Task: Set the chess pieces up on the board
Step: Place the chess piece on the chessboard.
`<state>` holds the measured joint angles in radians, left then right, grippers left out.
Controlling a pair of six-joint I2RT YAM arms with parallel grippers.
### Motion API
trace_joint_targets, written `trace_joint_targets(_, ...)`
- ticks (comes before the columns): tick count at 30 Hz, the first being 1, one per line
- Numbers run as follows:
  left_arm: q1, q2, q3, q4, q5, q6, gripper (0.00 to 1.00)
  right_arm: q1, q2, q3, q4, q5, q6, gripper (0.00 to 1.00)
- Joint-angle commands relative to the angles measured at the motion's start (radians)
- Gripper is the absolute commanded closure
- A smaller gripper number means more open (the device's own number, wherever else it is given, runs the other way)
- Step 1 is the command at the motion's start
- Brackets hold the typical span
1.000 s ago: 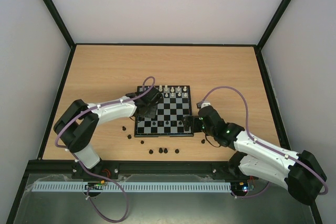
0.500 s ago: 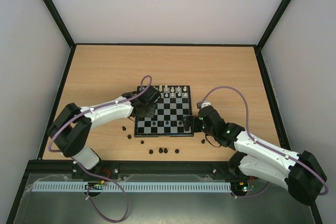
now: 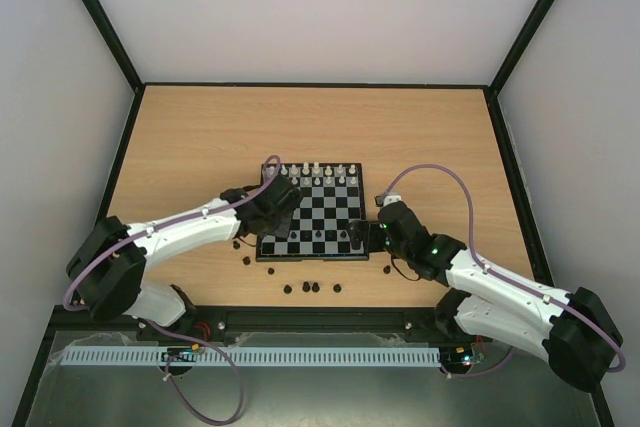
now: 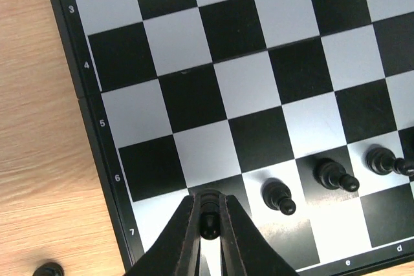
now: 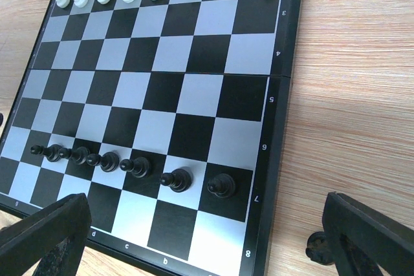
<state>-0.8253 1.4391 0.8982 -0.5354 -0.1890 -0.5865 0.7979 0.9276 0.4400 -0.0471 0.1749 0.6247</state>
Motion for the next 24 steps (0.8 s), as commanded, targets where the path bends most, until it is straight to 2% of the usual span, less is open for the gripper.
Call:
trace_joint_targets(1,-0.022,-0.023,-0.025,-0.015,0.011,-0.032,0.94,-0.002,-0.003,-0.009,-0.024,0.026,-0.006,0.01)
trace_joint_targets(24,-0.051,0.032,-0.085,0.077,0.02,-0.068,0.93,-0.003,-0.007,-0.01,-0.025,0.017,-0.004,0.01)
